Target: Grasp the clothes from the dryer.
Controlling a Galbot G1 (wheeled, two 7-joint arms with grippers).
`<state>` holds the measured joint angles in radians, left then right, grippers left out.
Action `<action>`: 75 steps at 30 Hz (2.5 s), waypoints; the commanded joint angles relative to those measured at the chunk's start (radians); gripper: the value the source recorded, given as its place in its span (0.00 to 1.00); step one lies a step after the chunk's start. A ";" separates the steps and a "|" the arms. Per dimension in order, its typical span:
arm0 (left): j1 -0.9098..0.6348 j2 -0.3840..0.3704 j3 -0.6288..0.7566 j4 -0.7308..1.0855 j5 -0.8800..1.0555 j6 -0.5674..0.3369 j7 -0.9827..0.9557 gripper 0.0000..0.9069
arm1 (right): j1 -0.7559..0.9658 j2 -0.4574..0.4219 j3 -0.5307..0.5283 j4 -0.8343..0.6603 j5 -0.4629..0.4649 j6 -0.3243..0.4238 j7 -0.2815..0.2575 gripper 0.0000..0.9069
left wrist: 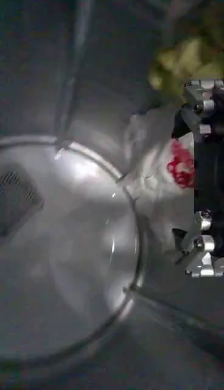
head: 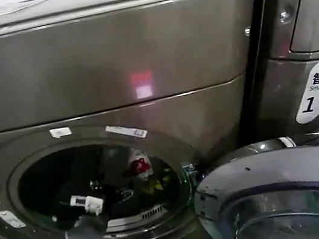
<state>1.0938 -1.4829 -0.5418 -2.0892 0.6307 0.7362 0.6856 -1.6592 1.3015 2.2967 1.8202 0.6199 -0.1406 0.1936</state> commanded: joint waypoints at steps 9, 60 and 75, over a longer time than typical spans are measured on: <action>-0.301 0.056 0.079 0.187 0.554 -1.003 0.663 1.00 | -0.009 -0.017 0.002 -0.027 -0.002 0.001 -0.003 1.00; -0.413 0.071 0.133 0.672 0.223 -0.741 0.661 1.00 | 0.002 -0.013 0.011 0.020 0.025 -0.019 -0.012 1.00; -0.424 0.099 0.161 0.710 0.092 -0.748 0.662 0.00 | 0.002 -0.005 0.006 0.006 0.020 -0.008 -0.009 1.00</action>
<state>0.6702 -1.4009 -0.3946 -1.4065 0.8327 -0.0159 1.3470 -1.6563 1.2940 2.3026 1.8304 0.6399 -0.1518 0.1846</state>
